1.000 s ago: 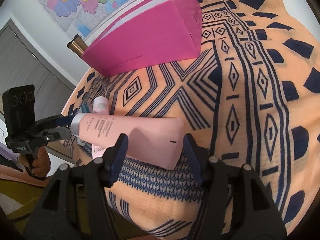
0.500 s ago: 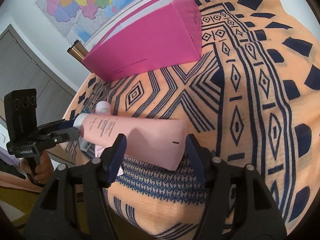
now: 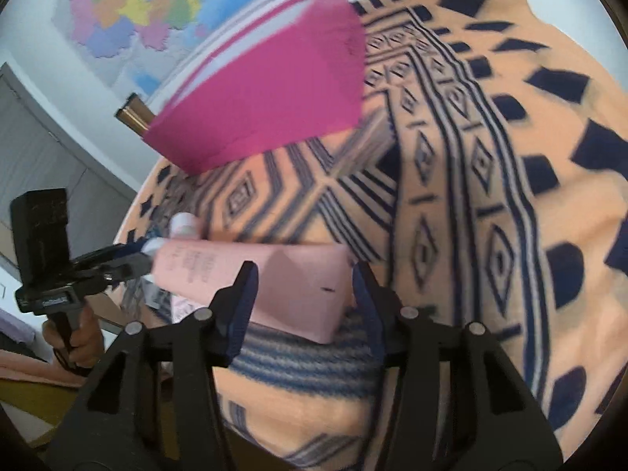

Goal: Organize rigid objects
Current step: 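Grasp the pink tube across its middle with the right gripper and lift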

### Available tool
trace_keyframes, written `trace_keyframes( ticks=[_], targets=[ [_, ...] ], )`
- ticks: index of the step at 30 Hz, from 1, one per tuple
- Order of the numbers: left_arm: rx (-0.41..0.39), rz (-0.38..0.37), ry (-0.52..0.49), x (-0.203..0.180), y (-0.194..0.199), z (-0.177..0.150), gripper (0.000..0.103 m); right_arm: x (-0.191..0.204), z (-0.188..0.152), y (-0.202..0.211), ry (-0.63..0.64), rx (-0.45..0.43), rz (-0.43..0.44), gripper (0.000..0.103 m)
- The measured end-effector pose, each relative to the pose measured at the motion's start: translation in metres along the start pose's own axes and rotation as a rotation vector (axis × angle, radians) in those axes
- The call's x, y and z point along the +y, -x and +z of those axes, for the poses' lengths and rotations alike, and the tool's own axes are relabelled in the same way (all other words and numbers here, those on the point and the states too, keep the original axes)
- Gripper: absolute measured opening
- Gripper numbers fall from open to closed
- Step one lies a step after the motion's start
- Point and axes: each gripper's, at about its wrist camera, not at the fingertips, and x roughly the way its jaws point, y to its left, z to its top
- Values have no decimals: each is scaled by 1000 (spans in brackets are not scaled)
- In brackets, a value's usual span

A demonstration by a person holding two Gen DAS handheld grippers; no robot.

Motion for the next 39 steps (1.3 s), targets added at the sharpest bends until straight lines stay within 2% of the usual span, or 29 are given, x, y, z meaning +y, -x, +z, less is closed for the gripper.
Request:
trace_keyframes(
  ticks=[4,7,12,15,19,25,32,39],
  targets=[
    [14,-1,-33,-8,-2,-2,48,5,-1,-2,22,8,23,62],
    [8,5,-16,-4,0,0,48,12,-2,-6,46,2,21,68],
    [-14,42,12,8,6,6,48,15,1,-12,22,4,86,67],
    [-26,71,33,17,10,8,48,24,5,-20,43,6,96,67],
    [-31,79,55,27,12,8,48,26,8,-27,39,4,142,67],
    [-26,75,62,29,8,8,49,14,13,-27,-36,-17,213,67],
    [-29,78,44,24,0,15,49,6,16,-19,-69,-46,222,67],
    [-62,68,39,20,3,26,49,11,26,-7,-30,-82,193,67]
  ],
)
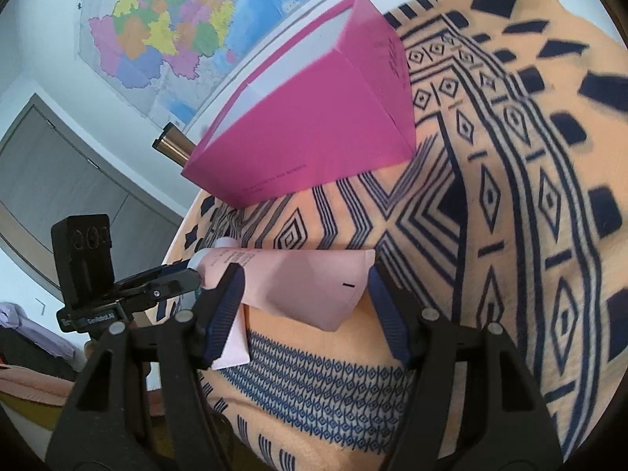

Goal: Organize rigid objects
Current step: 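Grasp the pink tube across its middle with the right gripper and lift, then carry the pink tube with the right gripper over the pink box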

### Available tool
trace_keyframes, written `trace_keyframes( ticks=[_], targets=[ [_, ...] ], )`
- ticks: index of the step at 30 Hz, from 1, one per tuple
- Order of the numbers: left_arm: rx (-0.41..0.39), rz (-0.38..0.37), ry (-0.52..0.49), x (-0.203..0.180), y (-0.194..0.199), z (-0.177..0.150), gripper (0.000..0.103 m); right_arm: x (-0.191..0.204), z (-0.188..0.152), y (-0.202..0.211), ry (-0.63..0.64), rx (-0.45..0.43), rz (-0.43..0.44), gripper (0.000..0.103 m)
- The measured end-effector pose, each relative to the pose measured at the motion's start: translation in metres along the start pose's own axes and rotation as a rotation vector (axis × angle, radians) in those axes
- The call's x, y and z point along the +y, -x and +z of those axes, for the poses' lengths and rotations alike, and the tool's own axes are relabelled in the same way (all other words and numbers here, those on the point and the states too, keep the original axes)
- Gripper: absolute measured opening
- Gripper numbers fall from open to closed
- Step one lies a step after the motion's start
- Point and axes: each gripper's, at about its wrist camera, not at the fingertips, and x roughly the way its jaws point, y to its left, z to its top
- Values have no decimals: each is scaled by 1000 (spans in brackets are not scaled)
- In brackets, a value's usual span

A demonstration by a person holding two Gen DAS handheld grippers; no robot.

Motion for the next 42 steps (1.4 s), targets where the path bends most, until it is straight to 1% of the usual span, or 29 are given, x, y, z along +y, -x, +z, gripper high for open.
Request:
trace_keyframes(
  ticks=[9,12,13,14,15,16,17,18,19,20,23,25,28,30,33,37,40,42],
  targets=[
    [-96,-25,-27,-6,22,24,49,19,21,14,70,-59,-10,67],
    [-133,-34,-46,-11,31,33,51,26,28,20,91,-80,-7,67],
    [-131,-76,-48,-12,32,36,50,29,30,22,98,-89,-1,67],
    [-124,-141,-44,-15,32,39,50,30,32,24,102,-96,18,62],
    [-123,-147,-53,-20,30,41,50,33,34,24,99,-90,76,56],
    [-131,-105,-82,-28,29,43,50,37,36,23,99,-86,117,56],
    [-145,-54,-114,-35,27,44,49,44,37,21,119,-85,104,56],
    [-139,-49,-125,-37,25,44,49,52,38,17,161,-78,54,56],
    [-121,-62,-121,-36,21,44,49,59,38,12,200,-69,8,56],
    [-108,-60,-114,-34,17,43,49,59,38,8,207,-60,-14,56],
    [-69,-20,-87,-19,8,34,49,46,35,3,177,-43,-57,56],
    [-37,-22,-63,-9,3,29,50,29,30,0,138,-15,-99,57],
    [1,16,-50,0,-10,23,51,4,18,-2,83,23,-154,57],
    [25,26,-40,4,-21,23,51,-10,10,-2,35,42,-160,57],
    [43,36,-37,8,-34,24,51,-19,-2,1,-7,53,-155,57],
    [75,29,-53,9,-49,25,52,-17,-11,0,-4,66,-154,57],
    [103,-1,-60,7,-58,25,52,-13,-10,-3,3,66,-155,58],
    [108,14,-70,5,-61,24,52,-11,-10,-6,9,67,-152,59]
  ],
)
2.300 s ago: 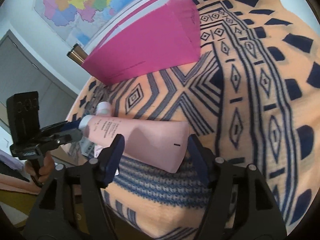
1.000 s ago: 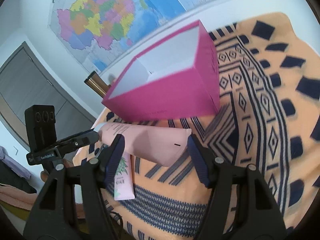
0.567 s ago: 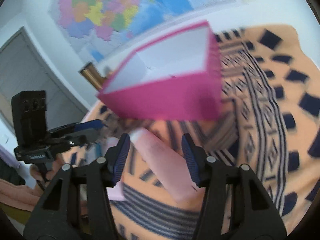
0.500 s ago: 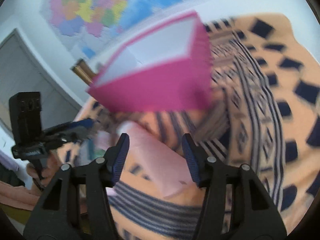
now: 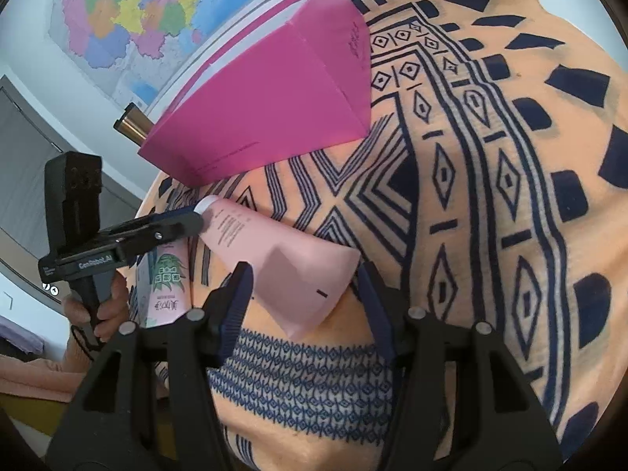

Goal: Organize rigid objects
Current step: 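Carry the pink tube with the right gripper over the pink box, then lower the pink tube into the pink box and open the right gripper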

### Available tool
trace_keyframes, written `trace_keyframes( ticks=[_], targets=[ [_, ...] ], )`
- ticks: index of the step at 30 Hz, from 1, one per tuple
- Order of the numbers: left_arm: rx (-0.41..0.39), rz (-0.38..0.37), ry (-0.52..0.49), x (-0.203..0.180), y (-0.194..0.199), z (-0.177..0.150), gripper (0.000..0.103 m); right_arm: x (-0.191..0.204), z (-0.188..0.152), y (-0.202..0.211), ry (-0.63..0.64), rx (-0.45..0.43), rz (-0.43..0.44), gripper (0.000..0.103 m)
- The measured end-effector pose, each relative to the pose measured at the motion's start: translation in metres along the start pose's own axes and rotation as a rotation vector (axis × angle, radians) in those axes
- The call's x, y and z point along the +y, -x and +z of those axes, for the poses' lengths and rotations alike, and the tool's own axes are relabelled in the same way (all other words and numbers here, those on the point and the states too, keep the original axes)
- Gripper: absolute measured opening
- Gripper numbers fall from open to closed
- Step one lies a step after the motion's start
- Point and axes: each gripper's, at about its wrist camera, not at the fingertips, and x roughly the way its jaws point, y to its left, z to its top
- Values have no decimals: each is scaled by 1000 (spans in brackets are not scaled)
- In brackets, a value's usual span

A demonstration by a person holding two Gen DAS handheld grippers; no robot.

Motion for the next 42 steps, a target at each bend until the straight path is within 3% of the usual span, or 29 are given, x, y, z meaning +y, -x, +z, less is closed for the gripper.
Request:
trace_keyframes(
  ticks=[3,10,28,42],
  targets=[
    [4,-8,5,-2,0,1,58,4,0,-2,2,-12,-3,63],
    [-18,-6,21,-7,9,1,58,11,6,7,8,-55,-19,64],
    [-276,35,14,-15,94,49,58,73,73,43,228,-208,-26,64],
    [-301,72,47,4,89,83,58,82,123,26,279,-215,-43,64]
  ],
)
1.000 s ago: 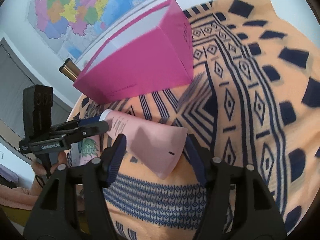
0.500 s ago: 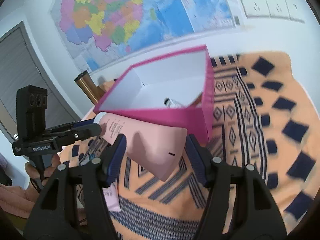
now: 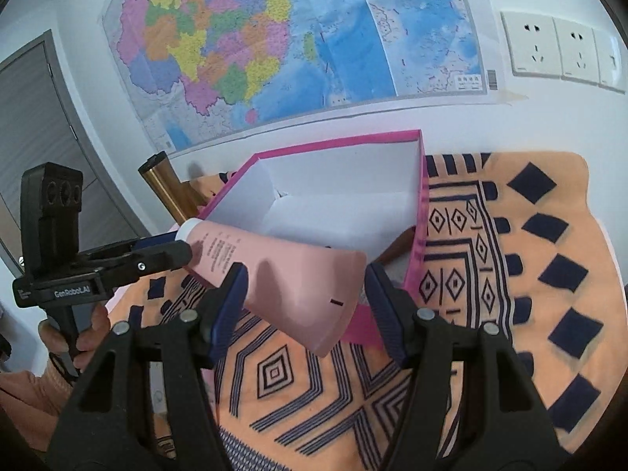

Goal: Organize rigid objects
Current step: 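Lower the pink tube into the pink box and open the right gripper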

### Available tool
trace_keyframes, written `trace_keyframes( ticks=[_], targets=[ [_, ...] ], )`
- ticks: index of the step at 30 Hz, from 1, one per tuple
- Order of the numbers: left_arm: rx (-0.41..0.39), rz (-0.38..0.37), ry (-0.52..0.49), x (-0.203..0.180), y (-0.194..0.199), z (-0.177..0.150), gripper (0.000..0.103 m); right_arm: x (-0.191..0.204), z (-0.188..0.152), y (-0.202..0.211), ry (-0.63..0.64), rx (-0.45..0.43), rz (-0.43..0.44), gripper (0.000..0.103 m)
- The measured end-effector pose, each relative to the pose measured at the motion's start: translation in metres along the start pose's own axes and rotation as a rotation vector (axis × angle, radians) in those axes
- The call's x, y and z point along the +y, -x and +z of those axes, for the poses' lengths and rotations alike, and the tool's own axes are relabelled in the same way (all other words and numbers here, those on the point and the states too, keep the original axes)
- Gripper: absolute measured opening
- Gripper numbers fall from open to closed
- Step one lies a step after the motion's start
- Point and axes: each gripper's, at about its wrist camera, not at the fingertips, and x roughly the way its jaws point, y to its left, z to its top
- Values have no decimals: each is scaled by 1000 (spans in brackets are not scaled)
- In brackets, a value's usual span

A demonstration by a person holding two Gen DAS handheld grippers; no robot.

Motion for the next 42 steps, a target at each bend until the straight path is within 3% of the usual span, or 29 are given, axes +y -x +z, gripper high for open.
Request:
trace_keyframes(
  ticks=[21,42],
  targets=[
    [31,21,35,22,-24,9,58,-8,22,-43,12,31,-28,64],
    [75,28,50,22,-48,6,58,-20,19,-57,17,68,-70,64]
  ],
)
